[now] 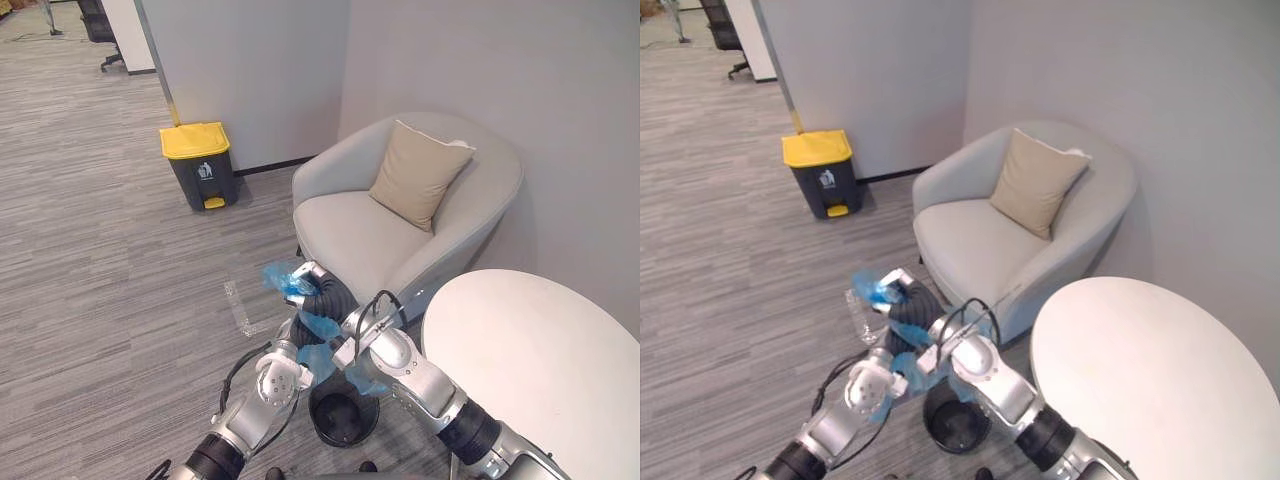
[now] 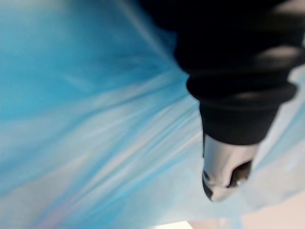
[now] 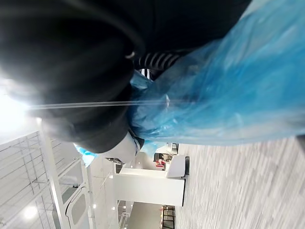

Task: Gather rubbish on tea table into small bin, then transfer packed bag to large trash can.

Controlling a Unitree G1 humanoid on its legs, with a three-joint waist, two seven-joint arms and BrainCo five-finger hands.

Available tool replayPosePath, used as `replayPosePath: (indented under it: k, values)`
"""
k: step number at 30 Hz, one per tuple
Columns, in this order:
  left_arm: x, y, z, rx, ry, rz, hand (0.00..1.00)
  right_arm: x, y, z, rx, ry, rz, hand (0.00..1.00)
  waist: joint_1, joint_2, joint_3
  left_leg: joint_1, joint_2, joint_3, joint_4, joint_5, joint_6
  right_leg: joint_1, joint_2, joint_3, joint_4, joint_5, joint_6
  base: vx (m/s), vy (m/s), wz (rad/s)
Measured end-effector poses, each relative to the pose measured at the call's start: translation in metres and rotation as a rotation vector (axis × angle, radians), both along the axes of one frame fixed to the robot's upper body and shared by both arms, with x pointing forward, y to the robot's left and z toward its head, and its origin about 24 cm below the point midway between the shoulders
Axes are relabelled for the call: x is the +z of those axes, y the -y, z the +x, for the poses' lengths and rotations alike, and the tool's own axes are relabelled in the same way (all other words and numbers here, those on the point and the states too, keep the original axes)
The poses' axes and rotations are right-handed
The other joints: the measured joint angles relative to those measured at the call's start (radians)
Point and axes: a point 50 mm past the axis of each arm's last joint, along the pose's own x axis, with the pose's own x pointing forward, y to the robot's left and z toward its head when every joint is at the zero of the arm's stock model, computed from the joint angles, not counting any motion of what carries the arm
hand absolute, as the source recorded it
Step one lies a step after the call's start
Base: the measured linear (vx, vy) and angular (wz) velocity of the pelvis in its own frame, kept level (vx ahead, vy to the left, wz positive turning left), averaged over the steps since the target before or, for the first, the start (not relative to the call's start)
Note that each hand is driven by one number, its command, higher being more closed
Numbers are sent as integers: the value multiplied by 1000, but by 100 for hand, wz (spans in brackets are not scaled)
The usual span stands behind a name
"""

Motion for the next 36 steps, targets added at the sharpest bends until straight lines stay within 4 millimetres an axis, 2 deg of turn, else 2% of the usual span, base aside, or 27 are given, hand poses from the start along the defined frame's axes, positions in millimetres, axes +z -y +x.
replayPosePath:
  k: [5, 11, 12, 15, 20, 25, 30, 36]
  values:
    - [-9, -2, -2, 25, -39, -2, 100, 2, -5, -1, 29, -3, 5, 100, 0, 0, 0, 0, 11, 7, 0, 3, -5, -1, 11, 9, -1, 4, -6, -1, -17, -5]
    - [-10, -6, -2, 73, -63, -54, 100, 3, -7, -1, 33, -3, 15, 100, -4, 0, 0, 1, 19, 9, 0, 6, -11, -2, 17, 11, -1, 6, -9, 1, -6, -1]
    - [-11, -7, -2, 85, -66, -64, 100, 3, -7, -2, 34, -1, 16, 0, -5, 0, 0, 1, 19, 9, 0, 6, -12, -3, 17, 11, -1, 6, -9, 0, 0, 0]
    - [-12, -11, -5, 121, -84, -98, 100, 2, -5, -3, -2, 23, 22, 0, -7, 0, 0, 4, 20, 9, 0, 0, -20, -2, 17, 11, -1, 2, -6, 0, 0, 0]
    - [-18, -20, -14, 182, -126, -143, 100, -2, 12, 0, -100, 74, -14, 0, -8, 0, 0, 4, 19, 9, 0, -2, -24, -1, 15, 10, -1, -1, -1, 0, 0, 0]
    - [-13, -28, -12, 243, -120, -202, 100, -7, 29, 3, -224, 184, -151, 0, -8, 0, 0, 3, 19, 6, 0, -2, -23, 4, 14, 8, -2, -1, -1, 0, 0, 0]
    - [-5, -41, -12, 308, -88, -249, 100, -9, 63, 12, -383, 319, -342, 0, -7, 0, 0, 0, 18, 2, 0, -2, -23, 5, 13, 3, -3, -2, 1, 7, 1, 2]
    - [-11, -60, -20, 395, -106, -257, 100, -19, 106, 9, -526, 339, -486, 0, -7, -1, 0, -1, 19, -2, 0, 2, -17, 5, 13, -1, -4, -5, 2, 0, 0, 1]
